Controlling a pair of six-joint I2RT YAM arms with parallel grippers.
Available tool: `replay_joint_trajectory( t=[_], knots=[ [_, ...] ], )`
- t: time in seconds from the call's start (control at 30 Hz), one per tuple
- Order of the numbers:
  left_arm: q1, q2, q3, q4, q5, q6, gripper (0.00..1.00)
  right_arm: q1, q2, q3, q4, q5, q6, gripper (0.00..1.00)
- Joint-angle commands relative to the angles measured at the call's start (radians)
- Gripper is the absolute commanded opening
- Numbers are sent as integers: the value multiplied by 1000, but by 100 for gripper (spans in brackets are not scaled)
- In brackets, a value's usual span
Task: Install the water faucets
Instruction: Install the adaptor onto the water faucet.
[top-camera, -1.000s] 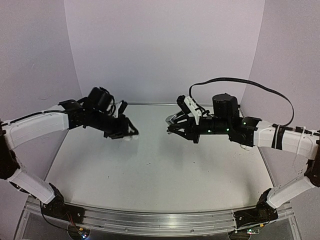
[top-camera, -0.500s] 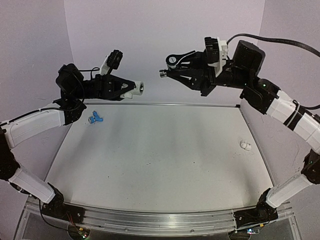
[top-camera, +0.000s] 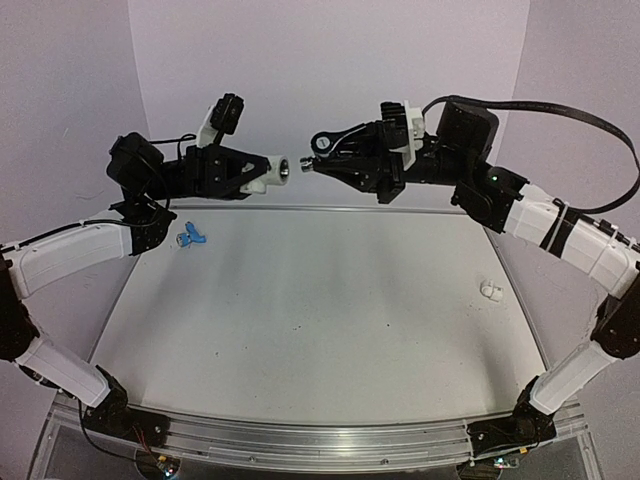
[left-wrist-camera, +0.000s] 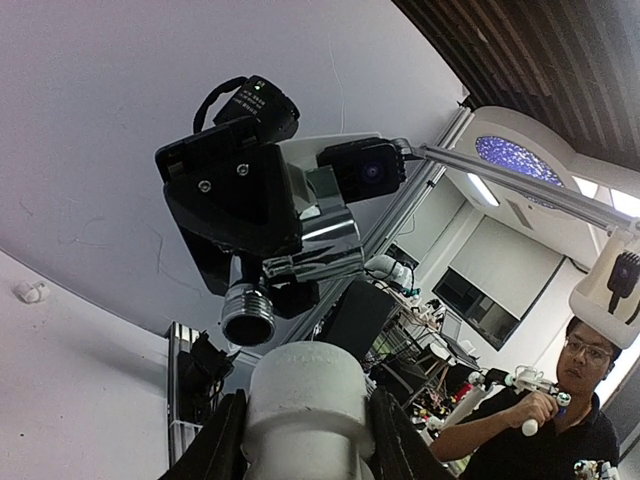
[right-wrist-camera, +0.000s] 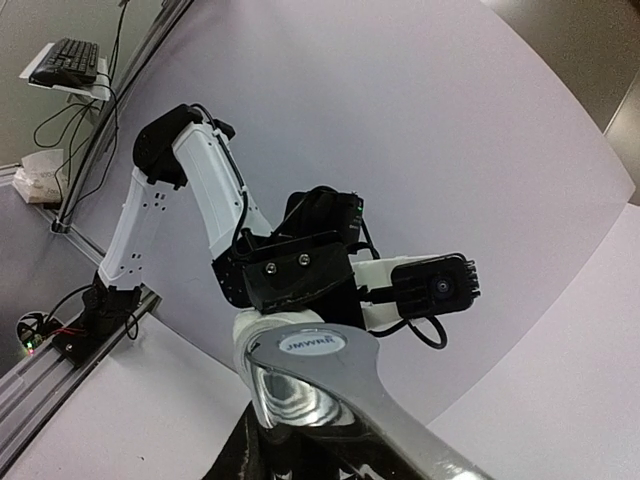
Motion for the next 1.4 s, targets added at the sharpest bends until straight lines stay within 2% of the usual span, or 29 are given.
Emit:
replay_joint_trajectory(
  t=[0.0,0.3,0.83,1.37],
  knots=[
    [-2,-8,7,105,-45,-28,0,3,25,6,171,-33,60,0],
    [1,6,8,116,-69,-18,0,33,61,25,214,-11,80,0],
    [18,8,-7,118,-104,-10,0,58,58,54,198,48,58,0],
    [17,-9,-24,116,-117,12,0,76,127,122,168,94,57,0]
  ],
)
